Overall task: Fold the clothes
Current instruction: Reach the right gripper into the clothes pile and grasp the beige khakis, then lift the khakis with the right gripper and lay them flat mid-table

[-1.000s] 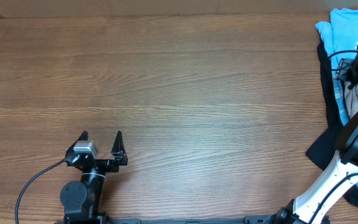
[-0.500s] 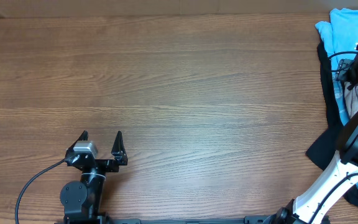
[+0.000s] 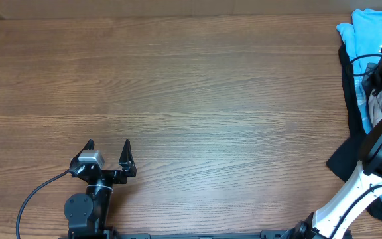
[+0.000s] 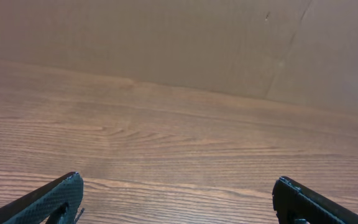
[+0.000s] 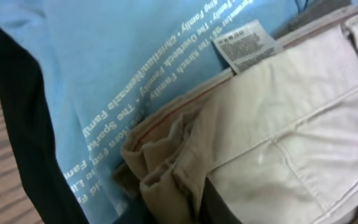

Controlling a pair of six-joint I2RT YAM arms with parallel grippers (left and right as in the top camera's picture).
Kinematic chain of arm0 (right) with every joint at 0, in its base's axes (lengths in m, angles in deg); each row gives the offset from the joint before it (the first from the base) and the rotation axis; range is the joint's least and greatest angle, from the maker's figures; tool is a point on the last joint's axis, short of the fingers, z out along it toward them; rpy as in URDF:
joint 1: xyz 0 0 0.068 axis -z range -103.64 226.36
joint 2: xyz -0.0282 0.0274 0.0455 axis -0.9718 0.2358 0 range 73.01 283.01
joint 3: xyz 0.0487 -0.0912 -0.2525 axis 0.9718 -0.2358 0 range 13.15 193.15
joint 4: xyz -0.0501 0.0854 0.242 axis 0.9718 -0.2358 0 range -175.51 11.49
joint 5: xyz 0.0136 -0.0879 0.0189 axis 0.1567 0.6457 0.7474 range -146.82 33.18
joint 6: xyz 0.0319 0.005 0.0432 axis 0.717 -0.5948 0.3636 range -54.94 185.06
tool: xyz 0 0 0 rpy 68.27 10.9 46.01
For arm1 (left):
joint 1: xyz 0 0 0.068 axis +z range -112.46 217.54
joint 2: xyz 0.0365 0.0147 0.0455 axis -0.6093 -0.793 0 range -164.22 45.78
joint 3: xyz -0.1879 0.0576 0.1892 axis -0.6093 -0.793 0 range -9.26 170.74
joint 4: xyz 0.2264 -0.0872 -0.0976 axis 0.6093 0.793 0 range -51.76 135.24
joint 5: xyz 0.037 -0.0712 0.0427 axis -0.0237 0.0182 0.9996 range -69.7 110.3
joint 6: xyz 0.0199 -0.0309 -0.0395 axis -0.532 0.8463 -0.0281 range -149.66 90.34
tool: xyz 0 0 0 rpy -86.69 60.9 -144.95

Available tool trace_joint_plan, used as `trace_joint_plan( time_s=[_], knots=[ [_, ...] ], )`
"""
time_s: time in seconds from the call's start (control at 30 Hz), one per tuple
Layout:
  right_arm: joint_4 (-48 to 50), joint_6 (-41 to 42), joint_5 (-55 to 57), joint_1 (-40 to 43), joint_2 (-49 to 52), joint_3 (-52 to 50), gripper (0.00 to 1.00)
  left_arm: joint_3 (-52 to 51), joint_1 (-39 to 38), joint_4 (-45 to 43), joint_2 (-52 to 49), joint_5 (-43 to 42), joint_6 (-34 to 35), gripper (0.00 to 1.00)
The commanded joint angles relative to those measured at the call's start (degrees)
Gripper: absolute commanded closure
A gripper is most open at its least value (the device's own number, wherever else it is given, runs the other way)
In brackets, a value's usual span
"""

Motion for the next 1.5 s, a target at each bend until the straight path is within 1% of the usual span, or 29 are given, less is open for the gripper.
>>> trace_joint_plan(
  time_s=[0.0, 0.07, 0.27, 0.5, 0.73, 0.87, 0.97, 1.13, 1.17, 1.3, 1.47],
  knots=[
    [0.0, -0.2, -1.4, -0.4, -2.9, 1.8, 0.92, -0.3, -0.2, -0.2, 0.5, -0.8, -1.6, 0.0],
    [0.0, -0.2, -1.4, -0.4, -4.0, 1.8, 0.96, -0.3, -0.2, -0.2, 0.5, -0.8, -1.6, 0.0],
    [0.2, -0.2, -1.7, -0.4, -8.0, 1.8, 0.96, -0.3, -0.2, -0.2, 0.5, -0.7, -1.6, 0.0],
    [0.5, 0.0, -1.7, -0.5, -16.6, 1.8, 0.96, -0.3, -0.2, -0.2, 0.5, -0.7, -1.6, 0.0],
    [-3.0, 0.0, -9.9, -1.1, -26.1, 1.8, 0.96, -0.3, -0.2, -0.2, 0.5, -0.7, -1.6, 0.0],
    [-5.4, 0.4, -13.3, -3.9, -30.9, 1.8, 0.96, -0.3, -0.2, -0.2, 0.5, -0.8, -1.6, 0.0],
    [-6.1, 2.0, -16.7, -8.1, -33.7, 1.8, 0.96, -0.3, -0.2, -0.2, 0.5, -0.7, -1.6, 0.0],
    [-7.6, 7.5, -23.3, -20.1, -34.7, 1.7, 0.96, -0.3, -0.2, -0.2, 0.5, -0.7, -1.6, 0.0],
    [-8.1, 9.3, -24.8, -23.8, -34.2, 1.4, 0.96, -0.3, -0.2, -0.2, 0.5, -0.7, -1.6, 0.0],
    [-7.7, 14.4, -27.3, -34.4, -31.1, 0.3, 0.96, -0.3, -0.2, -0.2, 0.5, -0.7, -1.6, 0.0],
    [-5.9, 20.9, -27.6, -47.5, -23.5, 0.1, 0.96, -0.3, -0.2, -0.2, 0.5, -0.7, -1.6, 0.0]
  ],
)
